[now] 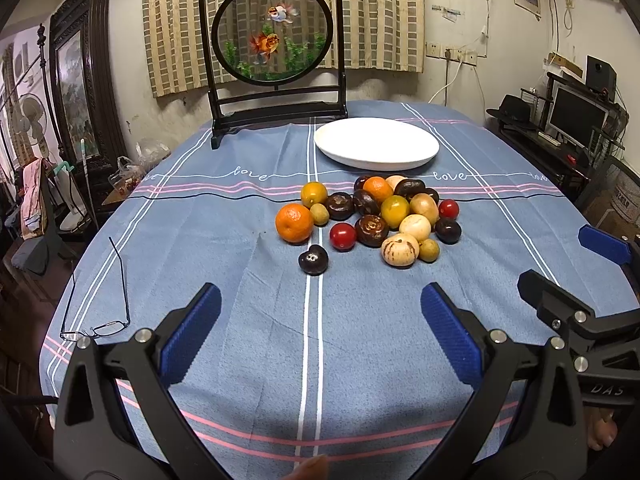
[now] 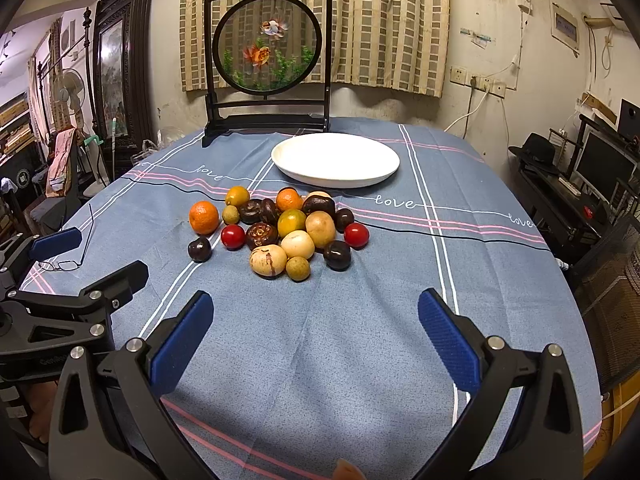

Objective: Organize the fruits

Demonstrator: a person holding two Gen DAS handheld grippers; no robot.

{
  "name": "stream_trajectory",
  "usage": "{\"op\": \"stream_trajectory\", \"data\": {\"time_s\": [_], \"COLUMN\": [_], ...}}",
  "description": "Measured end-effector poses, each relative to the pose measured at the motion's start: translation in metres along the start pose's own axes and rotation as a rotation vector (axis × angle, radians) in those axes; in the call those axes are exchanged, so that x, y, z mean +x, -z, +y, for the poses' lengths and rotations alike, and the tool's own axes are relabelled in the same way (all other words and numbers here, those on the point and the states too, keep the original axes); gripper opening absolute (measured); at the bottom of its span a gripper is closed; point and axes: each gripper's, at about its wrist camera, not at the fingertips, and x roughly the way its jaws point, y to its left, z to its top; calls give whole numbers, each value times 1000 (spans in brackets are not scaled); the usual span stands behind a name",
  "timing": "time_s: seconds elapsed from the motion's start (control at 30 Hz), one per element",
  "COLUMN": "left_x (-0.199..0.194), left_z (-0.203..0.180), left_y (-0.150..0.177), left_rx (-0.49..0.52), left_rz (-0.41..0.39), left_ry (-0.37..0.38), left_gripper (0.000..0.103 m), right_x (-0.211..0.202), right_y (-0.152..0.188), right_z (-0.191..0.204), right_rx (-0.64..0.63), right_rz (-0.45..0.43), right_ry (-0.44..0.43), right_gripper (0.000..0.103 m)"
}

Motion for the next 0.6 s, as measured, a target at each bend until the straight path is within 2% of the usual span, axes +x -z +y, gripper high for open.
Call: {"op": "stream_trajectory", "data": {"time_s": [0.6], "left_x": [2], "left_z": [-2], "left_y": [1], "left_rx": [0], "left_rz": [14], "left_ry": [7], "left_gripper": [101], "right_x": [0], "right_y": [-1], "right_z": [1], "right_rx": [2], "right_rz": [0], "right_ry": [-2], "right_gripper": [102]}}
